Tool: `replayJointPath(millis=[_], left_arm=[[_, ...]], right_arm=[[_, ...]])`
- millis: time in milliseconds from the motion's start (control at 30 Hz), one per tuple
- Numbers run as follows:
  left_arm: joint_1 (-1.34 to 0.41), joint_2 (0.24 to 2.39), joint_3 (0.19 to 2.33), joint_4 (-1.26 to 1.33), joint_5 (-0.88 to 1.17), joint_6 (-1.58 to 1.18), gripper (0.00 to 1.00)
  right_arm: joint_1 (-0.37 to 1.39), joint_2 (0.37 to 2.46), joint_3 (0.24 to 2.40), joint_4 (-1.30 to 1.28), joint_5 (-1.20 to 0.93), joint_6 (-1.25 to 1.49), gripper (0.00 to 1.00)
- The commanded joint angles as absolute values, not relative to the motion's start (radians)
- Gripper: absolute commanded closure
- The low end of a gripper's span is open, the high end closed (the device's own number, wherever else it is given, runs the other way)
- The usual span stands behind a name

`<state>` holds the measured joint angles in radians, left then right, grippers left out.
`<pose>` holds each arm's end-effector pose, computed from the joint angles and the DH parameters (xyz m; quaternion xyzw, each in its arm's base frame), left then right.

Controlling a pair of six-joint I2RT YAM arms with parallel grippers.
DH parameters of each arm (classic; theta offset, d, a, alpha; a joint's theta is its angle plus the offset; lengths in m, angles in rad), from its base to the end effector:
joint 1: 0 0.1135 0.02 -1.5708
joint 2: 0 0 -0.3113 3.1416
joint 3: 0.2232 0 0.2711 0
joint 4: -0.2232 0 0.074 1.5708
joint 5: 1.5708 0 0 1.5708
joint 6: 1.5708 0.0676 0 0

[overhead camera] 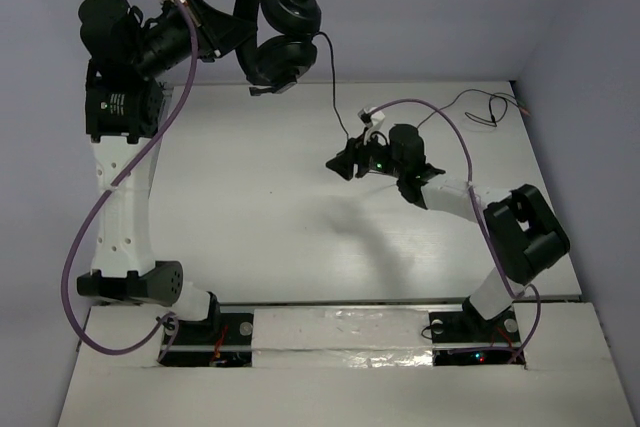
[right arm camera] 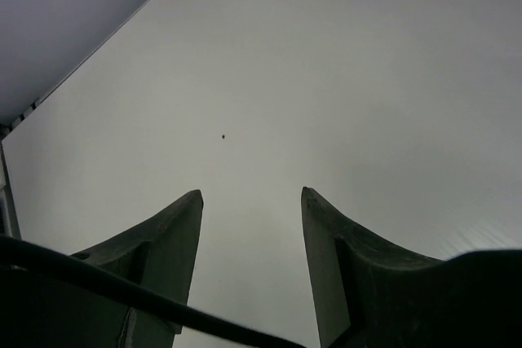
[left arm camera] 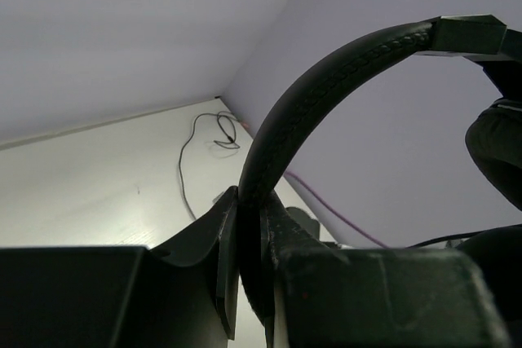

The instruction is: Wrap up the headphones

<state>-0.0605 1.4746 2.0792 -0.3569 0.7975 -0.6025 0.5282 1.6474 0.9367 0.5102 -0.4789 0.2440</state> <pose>0.2876 -0.0659 0.6527 0.1436 0.6275 -0.4622 0.6099 0.3424 0.2359 0.2702 -0.2551 0.7234 0.4016 0.5003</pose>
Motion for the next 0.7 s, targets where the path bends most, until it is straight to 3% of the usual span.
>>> replayJointPath(millis=[0, 67, 167, 200, 300, 367, 500, 667], left_arm=[[-0.028, 1.437, 2.094, -0.213, 0.834, -0.705, 1.00], [0.008, 1.436, 2.091, -0.177, 0.841, -0.732, 1.00], [0.037, 1.445, 2.079, -0.155, 0.819, -0.759, 1.00], [0.047, 1.450, 2.071, -0.158, 0.796, -0.759, 1.00], [0.048, 1.447, 1.994, -0.160, 0.651, -0.727, 1.00], [0.048, 1.437, 1.874, -0.120, 0.562, -0.742, 1.00], [0.048, 1.410, 1.654, -0.014, 0.388, -0.755, 1.00], [0.074, 1.390, 1.364, 0.132, 0.309, -0.825, 1.00]], right_arm=[[0.526, 1.680, 0.963, 0.607, -0.546, 0.261, 0.43], [0.526, 1.689, 0.945, 0.632, -0.554, 0.288, 0.45], [0.526, 1.693, 0.904, 0.698, -0.535, 0.366, 0.69], [0.526, 1.698, 0.896, 0.696, -0.535, 0.385, 0.84], [0.548, 1.665, 0.871, 0.655, -0.491, 0.443, 1.00], [0.557, 1.632, 0.867, 0.568, -0.393, 0.443, 1.00], [0.594, 1.575, 0.943, 0.152, -0.180, 0.419, 1.00], [0.653, 1.551, 0.997, -0.131, -0.005, 0.425, 1.00]])
